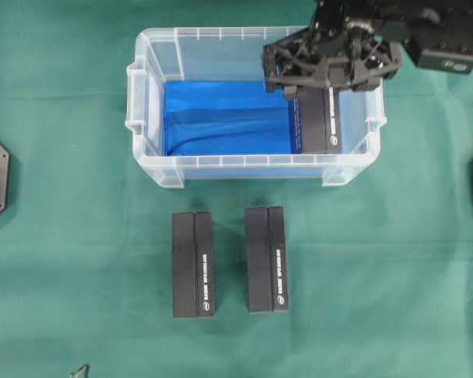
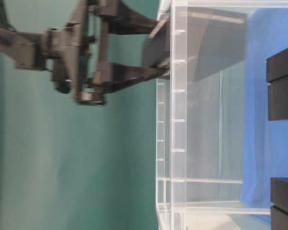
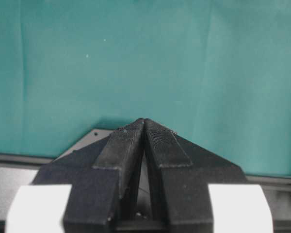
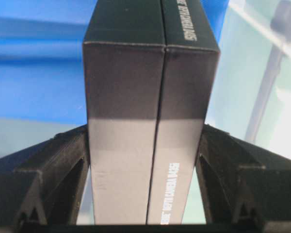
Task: Take the box out of the case with the right arm.
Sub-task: 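Lift the right box up out of the case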
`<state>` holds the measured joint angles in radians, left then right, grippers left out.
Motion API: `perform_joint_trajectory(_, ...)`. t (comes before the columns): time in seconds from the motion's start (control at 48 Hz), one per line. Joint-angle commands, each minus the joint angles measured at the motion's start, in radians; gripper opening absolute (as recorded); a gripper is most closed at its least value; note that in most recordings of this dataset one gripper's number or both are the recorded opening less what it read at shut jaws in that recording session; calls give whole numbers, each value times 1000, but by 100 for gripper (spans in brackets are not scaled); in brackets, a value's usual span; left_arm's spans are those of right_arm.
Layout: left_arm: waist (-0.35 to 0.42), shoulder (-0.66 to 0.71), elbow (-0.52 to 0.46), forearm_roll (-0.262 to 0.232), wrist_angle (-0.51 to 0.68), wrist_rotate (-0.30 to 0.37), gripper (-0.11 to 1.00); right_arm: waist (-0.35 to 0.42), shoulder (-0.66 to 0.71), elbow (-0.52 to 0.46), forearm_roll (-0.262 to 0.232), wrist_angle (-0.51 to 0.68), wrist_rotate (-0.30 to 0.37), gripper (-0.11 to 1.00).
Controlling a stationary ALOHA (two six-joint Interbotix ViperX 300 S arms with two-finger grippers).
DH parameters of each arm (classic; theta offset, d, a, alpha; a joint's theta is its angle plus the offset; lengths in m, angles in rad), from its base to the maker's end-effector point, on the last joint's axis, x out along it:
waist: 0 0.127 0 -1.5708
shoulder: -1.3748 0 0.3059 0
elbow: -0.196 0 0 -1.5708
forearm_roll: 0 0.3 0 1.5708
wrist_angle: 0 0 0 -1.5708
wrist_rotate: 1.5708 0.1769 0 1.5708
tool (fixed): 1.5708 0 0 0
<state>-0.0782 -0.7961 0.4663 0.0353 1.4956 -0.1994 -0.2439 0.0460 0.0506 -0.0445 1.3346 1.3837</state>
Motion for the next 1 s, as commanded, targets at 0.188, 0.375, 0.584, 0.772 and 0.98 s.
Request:
perform_joint_trajectory(0.188, 3, -2, -12, 2, -3, 0, 0, 5, -54, -175, -26, 169, -5, 65)
perform_joint_trajectory(0.375, 3, -2, -12, 3, -3, 0, 0, 3, -54, -256, -40, 253, -9, 65)
perform_joint_trajectory(0.584, 3, -3, -12, 3, -3, 0, 0, 5, -54, -307, -41, 307, -9, 65)
perform_joint_trajectory(0.772, 3, -3, -12, 2, -3, 0, 0, 5, -54, -311, -41, 319, -9, 65)
perform_joint_trajectory(0.98, 3, -3, -12, 2, -3, 0, 0, 5, -54, -311, -41, 319, -9, 65)
